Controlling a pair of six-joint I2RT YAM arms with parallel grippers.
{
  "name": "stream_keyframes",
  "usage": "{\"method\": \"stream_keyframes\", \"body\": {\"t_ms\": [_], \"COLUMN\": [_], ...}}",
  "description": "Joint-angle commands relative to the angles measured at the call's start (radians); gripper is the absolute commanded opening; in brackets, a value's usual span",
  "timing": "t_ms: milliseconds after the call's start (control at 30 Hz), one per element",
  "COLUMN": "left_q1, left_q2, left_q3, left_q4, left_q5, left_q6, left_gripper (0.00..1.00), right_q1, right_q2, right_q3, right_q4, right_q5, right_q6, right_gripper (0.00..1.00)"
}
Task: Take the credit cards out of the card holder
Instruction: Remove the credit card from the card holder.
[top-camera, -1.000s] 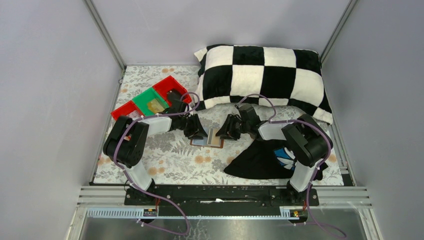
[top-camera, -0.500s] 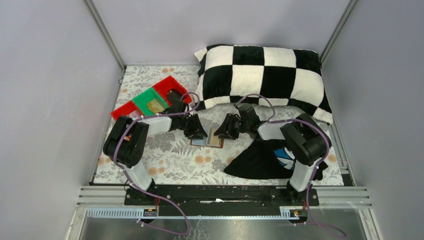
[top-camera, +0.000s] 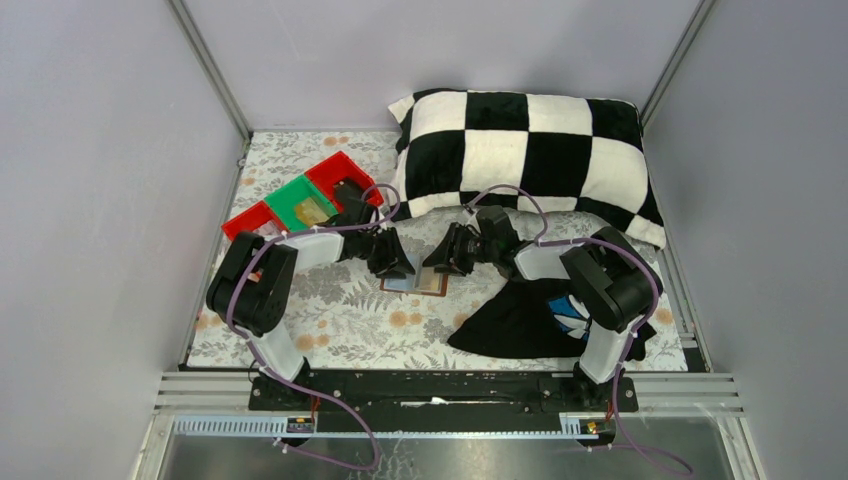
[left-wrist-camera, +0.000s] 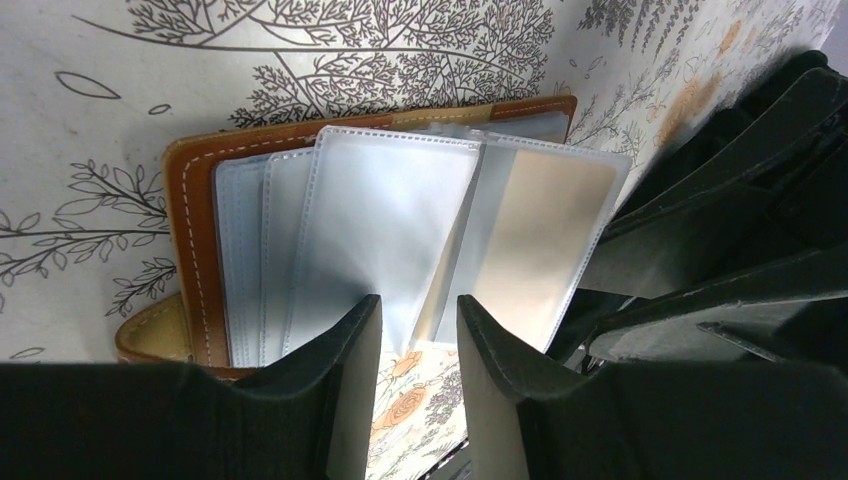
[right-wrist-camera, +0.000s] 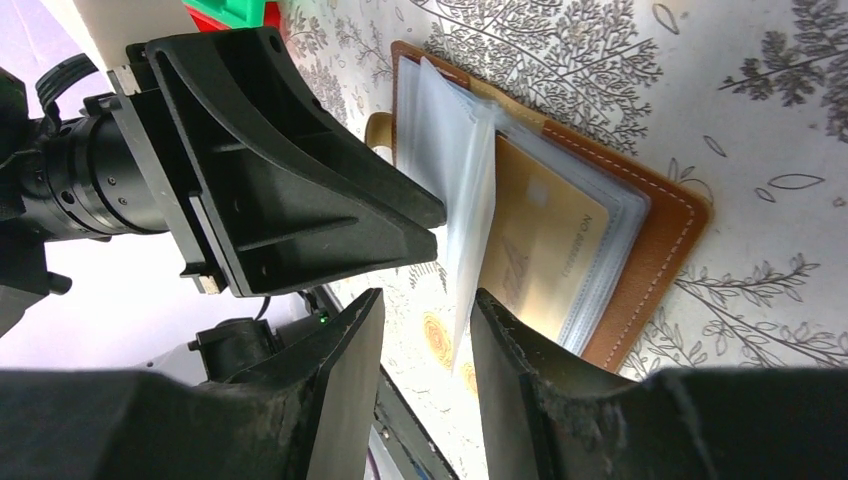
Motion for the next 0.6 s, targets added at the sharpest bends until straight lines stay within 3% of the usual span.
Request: {"method": "stream_keyframes", "body": {"t_ms": [0,567], "left_q1": [0.002,0.179], "left_q2": [-0.064,-0.208], "left_q3": [0.056,0.088], "left_q4": [-0.071,-0.215], "left_q5": [-0.063,-0.063], "left_q6": [0.042,0.108], "left_gripper": [0.39,0.39], "right_q1": [0.019,0.062], "right_q2": [0.002,0.065], "right_q3": [0.040,0.146], "right_q4": [0.045,0.027], "right_q5": [-0.025,-0.039], "right_q6": [0.007,0.002], "right_gripper": [0.45,0.45]}}
